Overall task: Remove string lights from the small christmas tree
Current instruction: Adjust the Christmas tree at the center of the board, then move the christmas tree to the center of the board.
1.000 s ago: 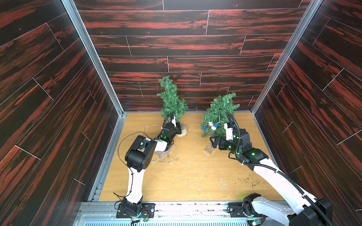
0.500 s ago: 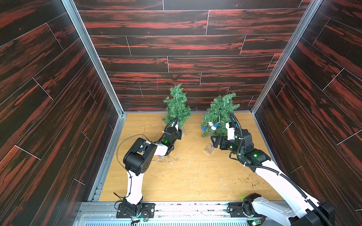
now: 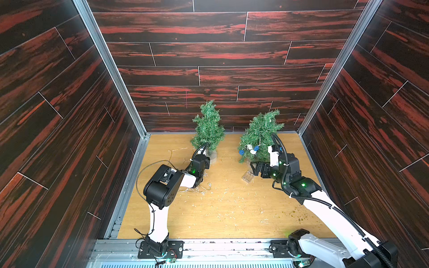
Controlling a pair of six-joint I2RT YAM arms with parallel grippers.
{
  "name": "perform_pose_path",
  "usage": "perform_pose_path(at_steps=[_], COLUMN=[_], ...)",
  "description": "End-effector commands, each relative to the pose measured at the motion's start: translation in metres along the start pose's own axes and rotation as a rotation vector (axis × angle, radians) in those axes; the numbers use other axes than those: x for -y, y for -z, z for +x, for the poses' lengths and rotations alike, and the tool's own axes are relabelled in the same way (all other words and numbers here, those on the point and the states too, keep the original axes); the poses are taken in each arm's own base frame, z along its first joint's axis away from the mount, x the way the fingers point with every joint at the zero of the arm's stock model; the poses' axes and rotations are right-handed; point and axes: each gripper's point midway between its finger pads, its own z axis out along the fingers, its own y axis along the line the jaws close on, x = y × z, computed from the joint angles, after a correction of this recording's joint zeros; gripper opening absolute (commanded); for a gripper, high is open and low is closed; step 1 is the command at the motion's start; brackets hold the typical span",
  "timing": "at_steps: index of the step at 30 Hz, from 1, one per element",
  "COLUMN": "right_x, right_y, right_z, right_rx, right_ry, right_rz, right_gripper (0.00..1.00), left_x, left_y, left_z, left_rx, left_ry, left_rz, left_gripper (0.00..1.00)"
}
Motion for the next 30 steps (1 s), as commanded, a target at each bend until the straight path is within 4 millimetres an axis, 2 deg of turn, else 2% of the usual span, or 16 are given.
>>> perform_pose_path(at_steps=[1,4,5,7,10,13,14,16,18,21,22,23,26,30], right_x=[-0.004,-0.004,-0.003,-0.003,-0.003,-0.005,-0.006,-0.006,-0.007,-0.008,-0.008,-0.008,-0.007,-0.008], right_y=[0.012,0.013,0.013,0.015,0.015,0.013,0.013,0.012,0.011,0.010,0.010,0.010,0.011,0.015], right_z=[-0.015,-0.014,-0.014,-0.014,-0.015,-0.015,-0.015,-0.015,-0.014,-0.014,-0.014,-0.014,-0.013,-0.013], right_rx=[0.048,0.044,0.043,0.047,0.053,0.051,0.051,0.048,0.046,0.043,0.042,0.041,0.042,0.047], right_ry=[0.003,0.003,0.004,0.006,0.004,-0.004,-0.007,-0.012,-0.016,-0.018,-0.017,-0.018,-0.019,-0.028], right_rz=[-0.007,-0.007,-0.005,-0.002,-0.004,-0.015,-0.020,-0.024,-0.028,-0.032,-0.032,-0.032,-0.028,-0.035], right_gripper=[0.99,0.99,0.99,0.99,0.99,0.99,0.99,0.99,0.99,0.99,0.99,0.99,0.99,0.99], left_x=[-0.012,-0.013,-0.013,-0.009,0.006,0.017,0.022,0.035,0.056,0.088,0.095,0.105,0.128,0.137], left_y=[0.010,0.017,0.021,0.030,0.043,0.057,0.065,0.073,0.084,0.094,0.094,0.089,0.078,0.054], left_z=[-0.032,-0.033,-0.035,-0.036,-0.037,-0.028,-0.031,-0.021,-0.012,-0.011,-0.016,-0.009,-0.011,-0.014], left_rx=[0.082,0.082,0.079,0.070,0.039,0.007,0.004,-0.041,-0.048,-0.013,-0.008,-0.037,-0.044,-0.028], left_ry=[0.034,0.060,0.064,0.090,0.106,0.146,0.182,0.217,0.181,0.166,0.180,0.190,0.210,0.250], left_rz=[-0.034,-0.027,-0.018,0.015,0.117,0.160,0.185,0.241,0.272,0.320,0.338,0.352,0.387,0.343], left_gripper=[0.00,0.01,0.05,0.19,0.27,0.31,0.32,0.33,0.33,0.34,0.34,0.34,0.35,0.35])
